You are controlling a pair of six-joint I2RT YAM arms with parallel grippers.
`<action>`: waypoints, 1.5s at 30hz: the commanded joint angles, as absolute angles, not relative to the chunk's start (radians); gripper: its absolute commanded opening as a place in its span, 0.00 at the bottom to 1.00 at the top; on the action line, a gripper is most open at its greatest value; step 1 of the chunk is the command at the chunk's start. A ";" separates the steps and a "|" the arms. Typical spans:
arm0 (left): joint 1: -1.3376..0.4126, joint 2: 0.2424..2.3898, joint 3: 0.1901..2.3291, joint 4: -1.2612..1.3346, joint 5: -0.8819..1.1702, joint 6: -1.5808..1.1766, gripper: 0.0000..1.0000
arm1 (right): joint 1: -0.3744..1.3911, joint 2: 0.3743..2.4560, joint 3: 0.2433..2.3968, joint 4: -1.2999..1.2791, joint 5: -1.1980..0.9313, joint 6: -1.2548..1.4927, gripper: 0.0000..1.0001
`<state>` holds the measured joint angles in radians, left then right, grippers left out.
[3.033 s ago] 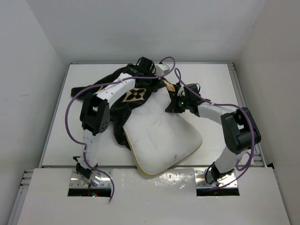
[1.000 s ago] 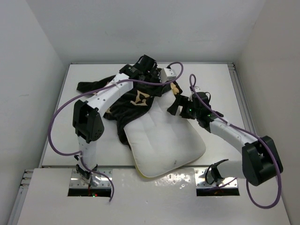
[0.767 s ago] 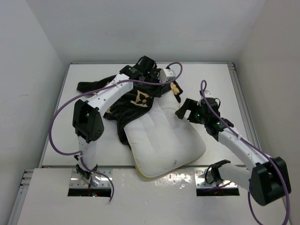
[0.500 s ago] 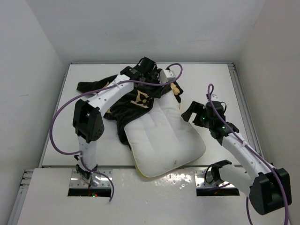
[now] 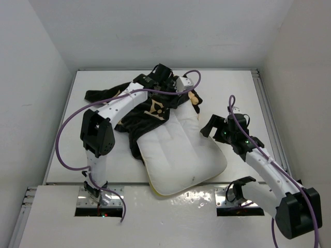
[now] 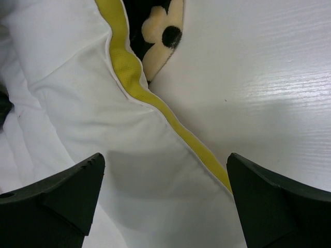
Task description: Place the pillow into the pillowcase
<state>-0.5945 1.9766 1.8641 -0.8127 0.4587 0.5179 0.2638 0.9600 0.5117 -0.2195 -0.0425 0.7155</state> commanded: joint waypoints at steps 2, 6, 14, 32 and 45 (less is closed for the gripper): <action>-0.607 1.954 1.848 -0.818 0.480 0.499 0.01 | 0.261 0.940 0.512 -0.210 -0.044 0.716 0.99; -0.607 1.950 1.844 -0.821 0.474 0.496 0.01 | 0.261 0.940 0.509 -0.212 -0.048 0.722 0.99; -0.607 1.948 1.853 -0.821 0.465 0.494 0.01 | 0.259 0.933 0.535 -0.233 -0.051 0.696 0.99; -0.618 1.936 1.842 -0.808 0.417 0.483 0.01 | 0.259 0.953 0.534 -0.146 -0.140 0.673 0.99; -0.638 1.910 1.821 -0.802 0.368 0.491 0.01 | 0.296 1.098 0.584 -0.025 -0.150 0.637 0.99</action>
